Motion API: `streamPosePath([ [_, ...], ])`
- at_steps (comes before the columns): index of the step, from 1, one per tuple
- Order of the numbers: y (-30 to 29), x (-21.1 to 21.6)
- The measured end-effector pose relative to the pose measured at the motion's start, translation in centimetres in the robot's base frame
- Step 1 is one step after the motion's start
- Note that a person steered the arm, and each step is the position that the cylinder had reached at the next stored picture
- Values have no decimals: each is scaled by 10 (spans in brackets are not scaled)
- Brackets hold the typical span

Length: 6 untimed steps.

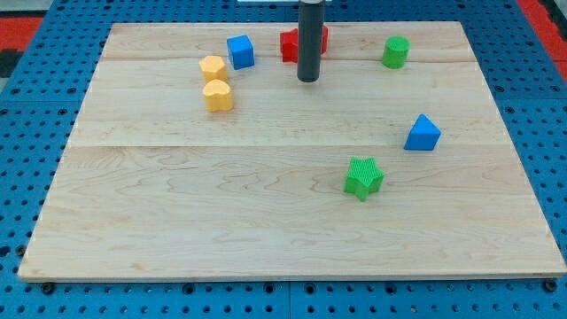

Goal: Push the blue cube to the top left of the yellow hexagon

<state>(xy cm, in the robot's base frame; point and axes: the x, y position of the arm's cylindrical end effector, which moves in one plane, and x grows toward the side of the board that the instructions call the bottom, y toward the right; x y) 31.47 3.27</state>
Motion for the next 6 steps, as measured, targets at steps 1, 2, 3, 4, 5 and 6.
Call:
streamPosePath([
  [1,0,0],
  [2,-12,0],
  [3,-68,-23],
  [4,-53,-30],
  [5,-72,-58],
  [6,-151,-77],
])
